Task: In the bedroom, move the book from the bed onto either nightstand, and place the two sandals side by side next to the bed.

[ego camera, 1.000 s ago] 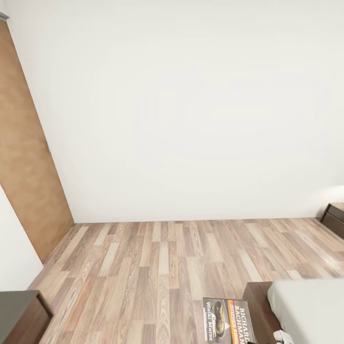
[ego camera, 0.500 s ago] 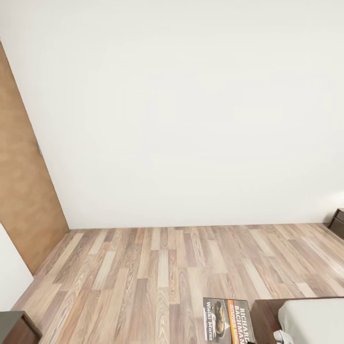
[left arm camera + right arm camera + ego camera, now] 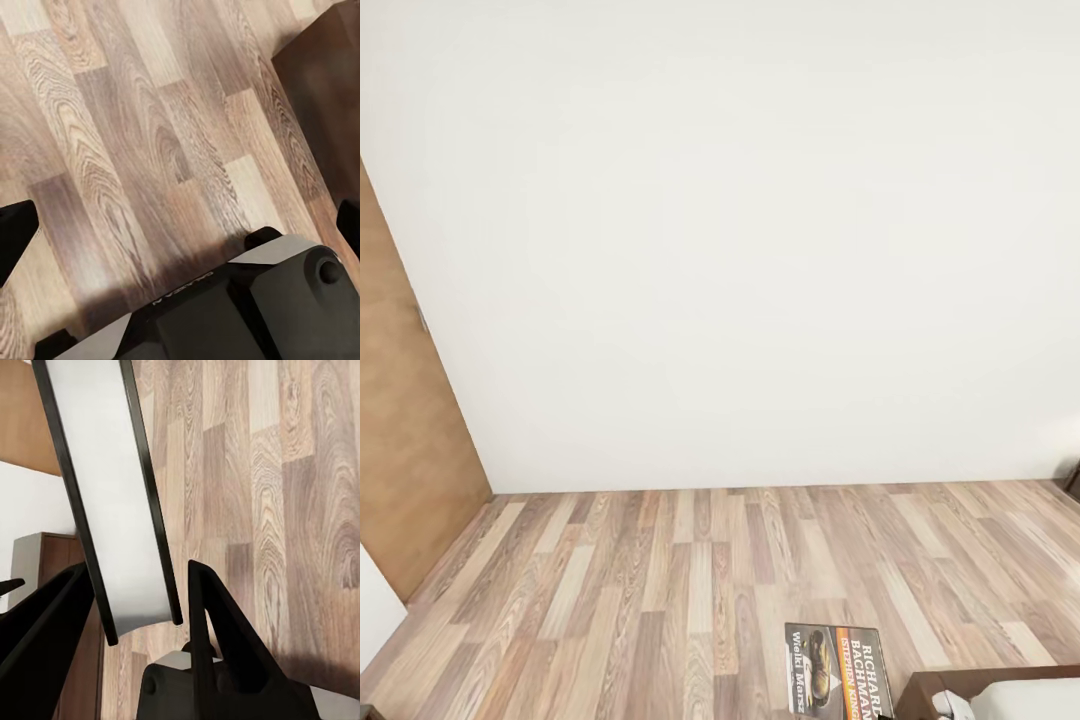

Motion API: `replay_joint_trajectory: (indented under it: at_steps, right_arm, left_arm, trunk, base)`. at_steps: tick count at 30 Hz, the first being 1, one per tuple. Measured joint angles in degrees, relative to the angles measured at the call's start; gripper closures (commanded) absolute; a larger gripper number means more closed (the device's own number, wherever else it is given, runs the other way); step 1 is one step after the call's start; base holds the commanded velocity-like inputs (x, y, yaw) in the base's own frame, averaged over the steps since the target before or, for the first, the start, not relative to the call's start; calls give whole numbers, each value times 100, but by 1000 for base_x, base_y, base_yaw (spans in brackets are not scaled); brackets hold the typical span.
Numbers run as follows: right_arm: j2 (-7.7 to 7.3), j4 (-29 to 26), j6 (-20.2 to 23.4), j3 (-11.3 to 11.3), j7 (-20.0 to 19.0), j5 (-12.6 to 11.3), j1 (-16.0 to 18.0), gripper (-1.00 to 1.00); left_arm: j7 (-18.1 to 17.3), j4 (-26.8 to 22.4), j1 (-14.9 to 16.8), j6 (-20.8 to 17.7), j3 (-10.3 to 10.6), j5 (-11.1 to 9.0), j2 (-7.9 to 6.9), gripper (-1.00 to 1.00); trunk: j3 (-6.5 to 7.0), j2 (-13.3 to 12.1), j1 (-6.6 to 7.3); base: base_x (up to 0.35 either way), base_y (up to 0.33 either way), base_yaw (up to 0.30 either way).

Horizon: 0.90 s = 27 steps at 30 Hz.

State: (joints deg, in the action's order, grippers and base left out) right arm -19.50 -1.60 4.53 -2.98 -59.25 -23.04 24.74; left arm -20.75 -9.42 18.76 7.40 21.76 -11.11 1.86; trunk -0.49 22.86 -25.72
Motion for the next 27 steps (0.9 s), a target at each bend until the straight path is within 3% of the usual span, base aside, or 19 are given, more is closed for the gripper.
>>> replay_joint_trajectory:
  at_steps: [27]
  right_arm:
    - [0, -2, 0, 0, -1, 0, 1, 100]
  left_arm:
    - [0, 0, 0, 0, 0, 0, 0, -100]
  trunk:
    - [0, 0, 0]
  base:
    - [328, 0, -1]
